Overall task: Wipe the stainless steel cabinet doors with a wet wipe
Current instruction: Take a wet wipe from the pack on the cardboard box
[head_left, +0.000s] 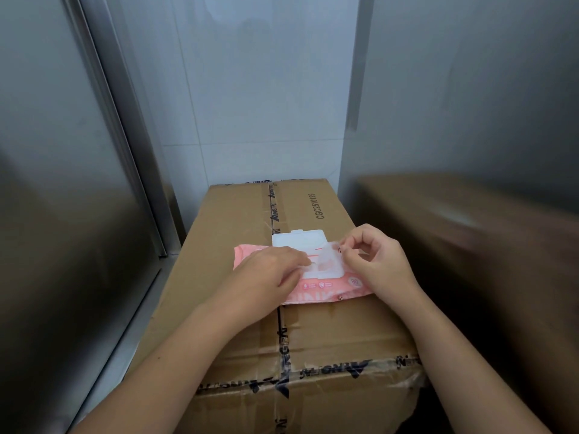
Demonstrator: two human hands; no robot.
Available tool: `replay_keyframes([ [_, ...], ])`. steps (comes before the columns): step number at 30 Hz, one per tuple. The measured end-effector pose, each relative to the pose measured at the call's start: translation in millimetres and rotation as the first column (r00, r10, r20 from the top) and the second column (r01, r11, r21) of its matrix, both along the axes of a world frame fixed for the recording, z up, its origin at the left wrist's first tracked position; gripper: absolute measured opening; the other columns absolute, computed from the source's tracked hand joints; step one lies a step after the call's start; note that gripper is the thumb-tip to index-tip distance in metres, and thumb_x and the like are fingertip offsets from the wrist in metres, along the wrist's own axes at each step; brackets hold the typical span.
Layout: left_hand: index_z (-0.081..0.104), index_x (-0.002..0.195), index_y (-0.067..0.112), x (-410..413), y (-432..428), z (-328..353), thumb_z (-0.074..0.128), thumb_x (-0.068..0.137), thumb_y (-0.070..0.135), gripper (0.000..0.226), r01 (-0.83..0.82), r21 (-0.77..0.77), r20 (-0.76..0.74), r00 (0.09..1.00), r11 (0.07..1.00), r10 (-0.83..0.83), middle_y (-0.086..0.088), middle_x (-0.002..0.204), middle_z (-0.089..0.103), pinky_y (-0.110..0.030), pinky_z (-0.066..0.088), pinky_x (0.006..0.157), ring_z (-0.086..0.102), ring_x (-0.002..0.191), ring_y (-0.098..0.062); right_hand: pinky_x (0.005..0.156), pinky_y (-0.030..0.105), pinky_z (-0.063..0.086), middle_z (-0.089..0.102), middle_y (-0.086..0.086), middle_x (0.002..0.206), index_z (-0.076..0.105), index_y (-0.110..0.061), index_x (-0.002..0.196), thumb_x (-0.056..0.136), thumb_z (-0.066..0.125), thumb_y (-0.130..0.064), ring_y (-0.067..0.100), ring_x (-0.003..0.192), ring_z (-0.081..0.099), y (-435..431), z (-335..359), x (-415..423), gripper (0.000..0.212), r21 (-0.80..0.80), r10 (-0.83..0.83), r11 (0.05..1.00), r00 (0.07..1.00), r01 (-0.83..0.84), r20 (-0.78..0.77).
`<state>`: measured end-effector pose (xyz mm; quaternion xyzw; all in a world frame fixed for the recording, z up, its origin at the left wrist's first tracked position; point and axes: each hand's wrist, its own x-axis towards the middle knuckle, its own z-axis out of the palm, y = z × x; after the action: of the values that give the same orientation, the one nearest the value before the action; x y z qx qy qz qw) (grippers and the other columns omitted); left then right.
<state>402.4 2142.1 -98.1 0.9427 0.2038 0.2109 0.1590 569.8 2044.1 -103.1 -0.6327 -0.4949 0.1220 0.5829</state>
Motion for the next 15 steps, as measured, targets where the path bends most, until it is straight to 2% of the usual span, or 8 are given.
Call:
replay_keyframes([
  [3, 0.065, 0.115, 0.016, 4, 3, 2, 0.049, 0.094, 0.009, 0.028, 0.010, -0.037, 0.018, 1.000, 0.999, -0.009, 0.007, 0.121, 0.062, -0.022, 0.038, 0.096, 0.053, 0.112, -0.009, 0.068, 0.013, 0.046, 0.061, 0.017, 0.086, 0.057, -0.005, 0.069, 0.082, 0.060, 0.005, 0.029, 0.089, 0.062, 0, -2, 0, 0.016, 0.021, -0.003, 1.000, 1.000, 0.003, -0.008],
  [8, 0.071, 0.103, 0.008, 12, 8, 7, 0.058, 0.089, 0.003, 0.020, 0.029, -0.048, 0.052, 0.998, 0.998, -0.027, 0.001, 0.112, 0.065, -0.029, 0.043, 0.093, 0.058, 0.106, -0.014, 0.069, 0.013, 0.045, 0.060, 0.016, 0.084, 0.056, -0.005, 0.069, 0.081, 0.059, 0.006, 0.026, 0.092, 0.063, 0, -5, 0, 0.017, 0.041, 0.006, 0.999, 1.000, -0.006, -0.005],
  [11, 0.073, 0.099, 0.009, 16, 10, 7, 0.061, 0.088, 0.005, 0.017, 0.022, -0.014, 0.057, 0.998, 1.000, -0.022, -0.001, 0.114, 0.064, -0.024, 0.041, 0.091, 0.058, 0.105, -0.014, 0.070, 0.014, 0.047, 0.060, 0.016, 0.084, 0.055, -0.008, 0.068, 0.082, 0.059, 0.005, 0.028, 0.094, 0.063, 0, -6, 1, 0.019, 0.042, 0.013, 0.999, 1.000, -0.013, -0.013],
  [15, 0.074, 0.094, 0.008, 19, 13, 8, 0.064, 0.086, 0.006, 0.013, 0.041, -0.061, 0.053, 0.998, 0.997, -0.038, -0.001, 0.112, 0.064, -0.018, 0.041, 0.089, 0.058, 0.101, -0.012, 0.069, 0.012, 0.045, 0.060, 0.014, 0.084, 0.056, -0.007, 0.069, 0.082, 0.060, 0.004, 0.025, 0.091, 0.063, -1, -6, 1, 0.017, 0.031, 0.008, 0.999, 1.000, -0.007, -0.004],
])
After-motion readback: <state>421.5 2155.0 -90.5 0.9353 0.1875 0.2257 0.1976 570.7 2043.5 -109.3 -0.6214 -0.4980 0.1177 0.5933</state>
